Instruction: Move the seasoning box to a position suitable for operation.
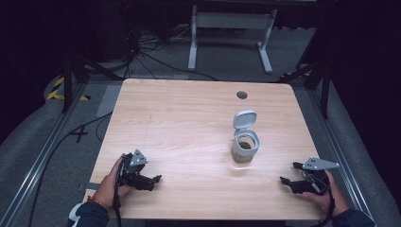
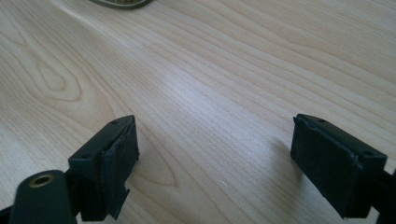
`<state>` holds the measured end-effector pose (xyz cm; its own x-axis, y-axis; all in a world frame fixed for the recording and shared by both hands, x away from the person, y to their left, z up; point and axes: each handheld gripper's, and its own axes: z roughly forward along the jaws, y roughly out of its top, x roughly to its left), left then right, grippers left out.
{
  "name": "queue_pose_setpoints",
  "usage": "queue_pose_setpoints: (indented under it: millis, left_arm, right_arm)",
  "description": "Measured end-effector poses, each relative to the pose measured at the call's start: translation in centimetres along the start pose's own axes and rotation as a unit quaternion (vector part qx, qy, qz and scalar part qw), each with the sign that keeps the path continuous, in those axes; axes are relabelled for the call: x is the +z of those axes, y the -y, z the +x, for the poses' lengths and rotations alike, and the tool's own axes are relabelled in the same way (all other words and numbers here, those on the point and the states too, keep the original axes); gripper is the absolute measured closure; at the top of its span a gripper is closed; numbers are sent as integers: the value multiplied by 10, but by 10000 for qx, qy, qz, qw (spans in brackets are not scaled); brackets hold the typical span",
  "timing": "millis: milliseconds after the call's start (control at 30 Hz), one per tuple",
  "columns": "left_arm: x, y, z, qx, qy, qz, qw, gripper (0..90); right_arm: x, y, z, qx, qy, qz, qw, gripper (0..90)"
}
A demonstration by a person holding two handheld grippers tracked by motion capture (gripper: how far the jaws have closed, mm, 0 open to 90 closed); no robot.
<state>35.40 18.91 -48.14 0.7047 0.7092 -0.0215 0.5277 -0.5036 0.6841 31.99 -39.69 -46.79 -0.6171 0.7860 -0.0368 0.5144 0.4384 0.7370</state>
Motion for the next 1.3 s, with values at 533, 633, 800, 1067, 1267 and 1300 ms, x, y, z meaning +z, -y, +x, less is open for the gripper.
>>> queue_pose_setpoints:
  millis: [533,633,800,1067,1267,1300]
  left_arm:
    - [0,0,5,270,156,-39,9995,4]
    - [-3,-1,9,235,219,-200,9993,152]
    - [-4,-6,12,295,272,-249,9989,519]
    - [-5,-23,12,549,405,-397,9969,899]
    - [-1,-42,11,576,401,-517,9962,900]
    - [0,-46,11,580,386,-553,9960,900]
  right_arm:
    - [0,0,1,37,7,-4,10000,152]
    - [0,0,1,39,7,-5,10000,152]
    - [0,0,1,29,6,0,10000,152]
    - [0,0,1,33,5,-5,10000,152]
    - [0,0,1,32,4,-5,10000,153]
    - [0,0,1,31,5,-5,10000,153]
